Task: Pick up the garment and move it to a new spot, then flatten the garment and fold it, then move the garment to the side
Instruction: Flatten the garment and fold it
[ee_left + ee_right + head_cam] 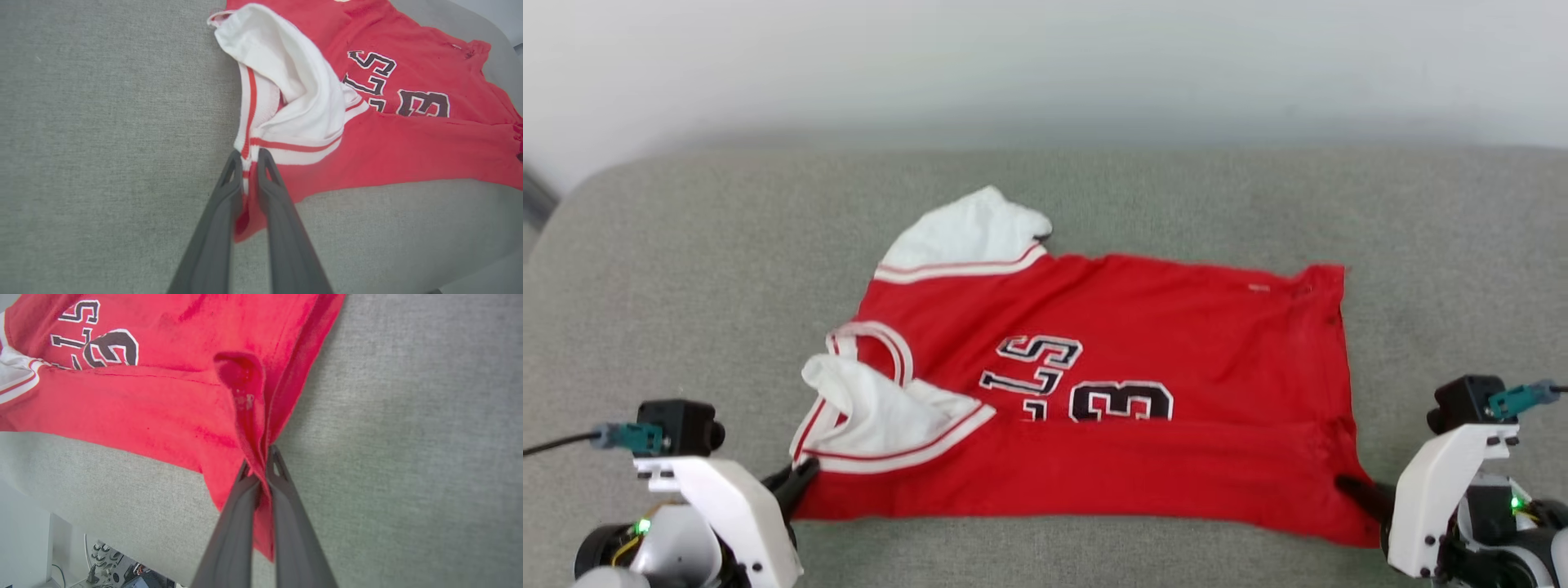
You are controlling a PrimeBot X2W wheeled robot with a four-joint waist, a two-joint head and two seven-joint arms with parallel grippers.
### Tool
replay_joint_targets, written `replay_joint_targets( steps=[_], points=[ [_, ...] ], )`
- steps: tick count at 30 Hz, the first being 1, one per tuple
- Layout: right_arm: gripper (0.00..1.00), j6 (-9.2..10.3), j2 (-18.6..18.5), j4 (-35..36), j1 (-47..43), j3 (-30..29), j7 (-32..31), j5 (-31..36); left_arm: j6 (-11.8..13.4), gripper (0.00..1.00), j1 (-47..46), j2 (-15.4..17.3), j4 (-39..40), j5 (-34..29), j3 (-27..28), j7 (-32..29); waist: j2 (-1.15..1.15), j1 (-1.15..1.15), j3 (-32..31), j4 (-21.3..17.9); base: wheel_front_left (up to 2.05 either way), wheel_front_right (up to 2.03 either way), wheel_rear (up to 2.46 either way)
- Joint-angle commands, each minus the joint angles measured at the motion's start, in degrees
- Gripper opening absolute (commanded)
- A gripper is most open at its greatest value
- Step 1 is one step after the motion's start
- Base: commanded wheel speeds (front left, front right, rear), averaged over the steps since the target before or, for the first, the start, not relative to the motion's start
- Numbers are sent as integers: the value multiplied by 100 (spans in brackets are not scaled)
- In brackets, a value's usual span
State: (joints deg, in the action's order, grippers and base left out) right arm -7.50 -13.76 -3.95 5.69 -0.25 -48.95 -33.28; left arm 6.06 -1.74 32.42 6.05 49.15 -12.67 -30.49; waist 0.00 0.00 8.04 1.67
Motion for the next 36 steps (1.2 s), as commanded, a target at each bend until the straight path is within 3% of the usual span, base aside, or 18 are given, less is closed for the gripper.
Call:
replay_joint_targets(
  steps=[1, 11, 12, 13, 14, 18, 19, 24, 30, 36],
  points=[
    [0, 2, 10, 0, -99, -12, -47, -28, 47, 0, 170, 30, 45, -19, 12, 29, 0, 0, -270, -8, 0, 0, 0],
    [0, 1, 193, 285, -795, -370, -394, 100, 260, 0, 875, -69, 202, 252, 86, -31, 0, 0, -457, -32, 0, 0, 0],
    [44, 2, 217, 311, -804, -374, -315, 120, 243, 0, 857, -88, 143, 247, 89, 15, 0, 0, -432, -44, 0, 0, 0],
    [100, 1, 235, 319, -822, -365, -250, 122, 219, 46, 835, -161, 69, 311, 73, 29, 0, 0, -402, -55, 0, 0, 0],
    [100, 2, 243, 343, -831, -349, -141, 161, 188, 100, 790, -204, 6, 325, 53, 55, 0, 0, -375, -67, 0, 0, 0],
    [100, 1, 217, 497, -792, -233, 597, 350, 154, 100, 568, -282, -206, 189, 101, 341, 0, 0, -338, -141, 0, 0, 0],
    [100, 2, 184, 681, -730, -116, 1298, 586, 311, 100, 506, -377, -226, 14, 233, 733, 0, 0, -394, -269, 0, 0, 0],
    [100, 2, 244, 985, -656, -99, 2445, 930, 519, 100, 260, -476, -108, -402, 385, 1408, 0, 0, -400, -434, 0, 0, 0],
    [100, 2, 304, 1196, -455, -71, 3433, 1119, 576, 100, -172, -674, -4, -686, 457, 2033, 0, 0, -257, -648, 0, 0, 0],
    [100, 2, 414, 1381, -56, -176, 4008, 1398, 535, 100, -1084, -742, -234, -1069, 345, 2451, 0, 0, 319, -828, 0, 0, 0]
  ],
)
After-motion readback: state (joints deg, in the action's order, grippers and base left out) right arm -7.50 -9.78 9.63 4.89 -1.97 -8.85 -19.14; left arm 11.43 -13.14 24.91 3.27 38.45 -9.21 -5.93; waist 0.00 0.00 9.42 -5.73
